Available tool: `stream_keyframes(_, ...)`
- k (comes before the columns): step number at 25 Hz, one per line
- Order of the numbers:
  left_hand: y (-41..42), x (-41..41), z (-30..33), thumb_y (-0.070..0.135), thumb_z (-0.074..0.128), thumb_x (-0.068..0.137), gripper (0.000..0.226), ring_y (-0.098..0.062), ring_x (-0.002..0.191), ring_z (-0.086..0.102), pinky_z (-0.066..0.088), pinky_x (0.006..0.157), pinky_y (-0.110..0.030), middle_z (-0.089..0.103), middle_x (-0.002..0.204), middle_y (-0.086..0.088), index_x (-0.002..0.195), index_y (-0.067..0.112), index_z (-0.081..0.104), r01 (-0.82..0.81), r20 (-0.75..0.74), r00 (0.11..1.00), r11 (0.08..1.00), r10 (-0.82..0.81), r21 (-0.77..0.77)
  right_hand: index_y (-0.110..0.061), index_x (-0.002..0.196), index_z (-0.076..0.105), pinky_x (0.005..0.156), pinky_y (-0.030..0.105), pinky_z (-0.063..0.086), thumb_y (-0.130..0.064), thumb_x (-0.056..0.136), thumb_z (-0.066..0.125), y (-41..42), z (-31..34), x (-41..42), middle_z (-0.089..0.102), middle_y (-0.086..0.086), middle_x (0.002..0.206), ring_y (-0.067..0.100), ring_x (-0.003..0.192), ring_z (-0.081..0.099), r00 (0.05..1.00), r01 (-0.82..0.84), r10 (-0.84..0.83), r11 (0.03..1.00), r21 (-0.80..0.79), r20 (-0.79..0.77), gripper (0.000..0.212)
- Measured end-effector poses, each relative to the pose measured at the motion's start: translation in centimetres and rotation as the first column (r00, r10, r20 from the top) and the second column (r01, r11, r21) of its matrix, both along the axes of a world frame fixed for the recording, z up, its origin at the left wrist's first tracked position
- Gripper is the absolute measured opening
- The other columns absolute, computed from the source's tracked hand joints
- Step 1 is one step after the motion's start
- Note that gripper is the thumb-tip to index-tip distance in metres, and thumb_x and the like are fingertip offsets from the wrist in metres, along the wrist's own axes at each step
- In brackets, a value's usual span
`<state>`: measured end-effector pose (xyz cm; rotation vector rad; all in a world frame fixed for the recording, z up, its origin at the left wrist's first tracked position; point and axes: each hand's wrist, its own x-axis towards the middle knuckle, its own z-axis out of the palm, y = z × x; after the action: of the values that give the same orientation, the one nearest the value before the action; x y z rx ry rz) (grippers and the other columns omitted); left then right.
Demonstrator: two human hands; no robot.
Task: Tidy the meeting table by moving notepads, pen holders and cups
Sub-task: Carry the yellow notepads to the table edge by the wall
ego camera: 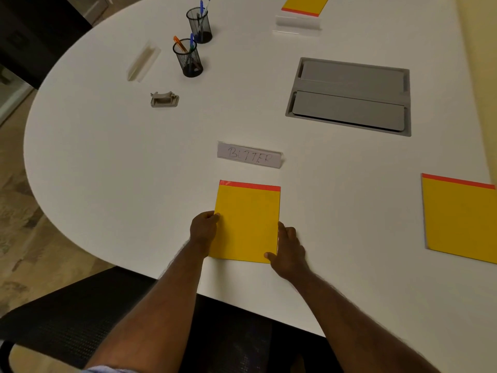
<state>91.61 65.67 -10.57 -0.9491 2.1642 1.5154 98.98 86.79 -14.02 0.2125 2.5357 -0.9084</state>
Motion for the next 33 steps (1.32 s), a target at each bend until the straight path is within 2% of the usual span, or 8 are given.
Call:
stream_keyframes(6, 1.5, 0.3, 2.1, 0.016, 0.049, 0.098, 0.025, -0.030, 0.102, 0.057, 0.047, 0.083, -0.037, 0.060, 0.122, -0.013, 0.121, 0.009, 0.057, 0.120, -0.143, 0.983, 0.993, -0.116, 0.017, -0.007, 0.149, 0.026, 0.100, 0.045, 0.046, -0.019, 0.077, 0.081, 1.7, 0.6, -0.6, 0.034, 0.015, 0.135, 0.031, 0.121, 0.047, 0.994, 0.108, -0.102, 0.974, -0.198, 0.039, 0.091)
stream_keyframes(11, 4.7, 0.7, 3.9, 0.018, 0.049, 0.099, 0.021, -0.020, 0.087, 0.059, 0.045, 0.065, -0.026, 0.062, 0.112, -0.008, 0.118, 0.015, 0.057, 0.128, -0.178, 0.977, 0.990, -0.115, 0.062, -0.005, 0.146, 0.031, 0.103, 0.049, 0.045, -0.016, 0.082, 0.077, 5.6, 3.1, -2.0, 0.047, 0.017, 0.141, 0.034, 0.125, 0.051, 0.969, 0.238, -0.246, 0.893, -0.381, 0.030, 0.080)
stream_keyframes(13, 6.8, 0.8, 4.4, 0.019, 0.049, 0.099, 0.021, -0.016, 0.084, 0.059, 0.045, 0.064, -0.027, 0.062, 0.110, -0.006, 0.118, 0.018, 0.057, 0.123, -0.172, 0.979, 0.990, -0.109, 0.073, -0.003, 0.145, 0.032, 0.102, 0.043, 0.046, -0.013, 0.080, 0.078, 7.7, 4.1, -2.7, 0.051, 0.015, 0.138, 0.032, 0.122, 0.054, 0.955, 0.275, -0.298, 0.872, -0.405, 0.006, 0.080)
stream_keyframes(16, 11.0, 0.9, 4.7, 0.018, 0.051, 0.098, 0.027, -0.014, 0.085, 0.061, 0.047, 0.067, -0.028, 0.062, 0.111, -0.004, 0.124, 0.016, 0.058, 0.099, -0.197, 0.977, 0.990, -0.078, 0.104, -0.005, 0.138, 0.041, 0.088, 0.029, 0.045, -0.010, 0.077, 0.081, 11.5, 5.2, -2.9, 0.058, 0.009, 0.124, 0.027, 0.111, 0.058, 0.916, 0.349, -0.400, 0.837, -0.421, -0.037, 0.073)
stream_keyframes(19, 16.3, 1.0, 4.3, 0.015, 0.054, 0.096, 0.033, -0.017, 0.092, 0.064, 0.051, 0.078, -0.034, 0.065, 0.113, 0.000, 0.129, 0.017, 0.058, 0.137, -0.232, 0.968, 0.976, -0.096, 0.167, -0.008, 0.135, 0.047, 0.085, 0.024, 0.042, -0.013, 0.076, 0.082, 16.6, 5.7, -2.8, 0.058, 0.002, 0.118, 0.017, 0.104, 0.056, 0.871, 0.434, -0.491, 0.788, -0.436, -0.020, 0.069)
stream_keyframes(22, 21.6, 1.0, 3.3, 0.015, 0.054, 0.097, 0.034, -0.020, 0.098, 0.062, 0.051, 0.081, -0.036, 0.065, 0.112, 0.003, 0.130, 0.020, 0.058, 0.281, -0.276, 0.932, 0.949, -0.235, 0.141, -0.007, 0.133, 0.049, 0.087, 0.023, 0.042, -0.012, 0.075, 0.082, 21.7, 5.8, -2.4, 0.059, 0.001, 0.118, 0.021, 0.111, 0.056, 0.815, 0.520, -0.579, 0.747, -0.415, -0.022, 0.068)
stream_keyframes(26, 28.4, 0.3, 2.4, 0.016, 0.060, 0.093, 0.035, -0.023, 0.091, 0.061, 0.045, 0.075, -0.030, 0.064, 0.098, 0.002, 0.128, 0.020, 0.061, 0.414, -0.254, 0.878, 0.910, -0.405, -0.018, -0.003, 0.140, 0.043, 0.096, 0.033, 0.044, -0.013, 0.075, 0.083, 27.9, 5.7, -1.6, 0.051, 0.017, 0.134, 0.029, 0.122, 0.051, 0.749, 0.622, -0.661, 0.725, -0.297, -0.045, 0.077)
stream_keyframes(33, 37.2, -0.7, 1.4, 0.014, 0.071, 0.085, 0.037, -0.017, 0.080, 0.063, 0.049, 0.071, -0.026, 0.068, 0.095, -0.006, 0.121, 0.016, 0.062, 0.529, -0.247, 0.819, 0.848, -0.518, -0.023, -0.003, 0.144, 0.038, 0.097, 0.037, 0.043, -0.022, 0.075, 0.083, 36.3, 4.5, -1.4, 0.042, 0.019, 0.137, 0.033, 0.124, 0.046, 0.693, 0.710, -0.718, 0.695, -0.110, -0.059, 0.085)
